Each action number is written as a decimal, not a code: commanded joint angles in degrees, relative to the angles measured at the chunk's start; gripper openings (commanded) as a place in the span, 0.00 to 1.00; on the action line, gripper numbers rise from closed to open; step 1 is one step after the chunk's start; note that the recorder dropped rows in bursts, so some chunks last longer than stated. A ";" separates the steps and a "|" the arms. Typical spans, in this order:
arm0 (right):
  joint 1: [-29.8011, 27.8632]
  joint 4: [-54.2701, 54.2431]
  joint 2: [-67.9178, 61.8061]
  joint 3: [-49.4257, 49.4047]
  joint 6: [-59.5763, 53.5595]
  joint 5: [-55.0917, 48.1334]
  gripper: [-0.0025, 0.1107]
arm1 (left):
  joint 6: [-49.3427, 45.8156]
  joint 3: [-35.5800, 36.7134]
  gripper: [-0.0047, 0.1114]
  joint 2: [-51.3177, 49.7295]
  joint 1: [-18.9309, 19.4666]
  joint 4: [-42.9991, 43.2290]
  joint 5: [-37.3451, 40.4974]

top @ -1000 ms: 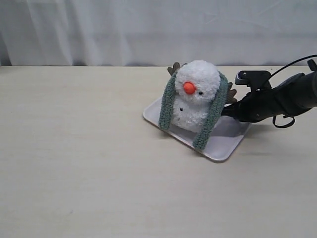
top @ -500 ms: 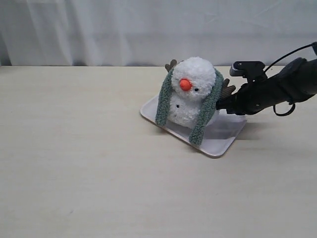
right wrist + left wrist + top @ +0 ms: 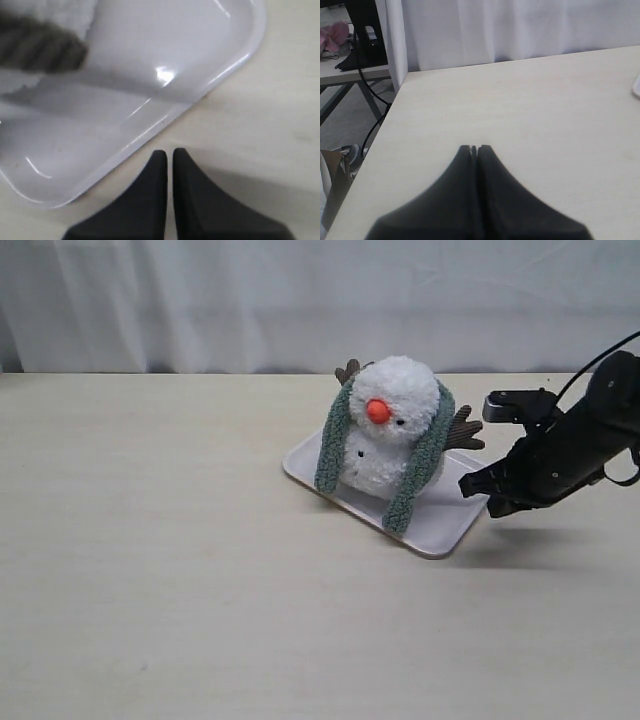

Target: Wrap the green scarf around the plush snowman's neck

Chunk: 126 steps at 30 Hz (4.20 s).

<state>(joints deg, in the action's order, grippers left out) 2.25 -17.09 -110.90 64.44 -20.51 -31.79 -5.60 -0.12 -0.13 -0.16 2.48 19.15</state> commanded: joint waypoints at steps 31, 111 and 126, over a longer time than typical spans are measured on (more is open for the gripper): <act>16.56 -36.20 6.19 -16.48 -30.44 16.43 0.06 | 0.13 0.12 0.04 0.13 0.09 -0.11 -0.63; 26.46 3.08 19.88 -0.48 4.58 2.63 0.57 | 0.13 0.12 0.04 0.13 0.09 -0.11 -0.62; 29.86 24.37 3.39 9.51 33.47 1.80 0.57 | 0.13 0.12 0.04 0.13 0.09 -0.11 -0.75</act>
<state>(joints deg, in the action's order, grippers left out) 31.96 6.58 -105.53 72.31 11.32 -29.80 -5.60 -0.12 -0.13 -0.16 2.48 19.15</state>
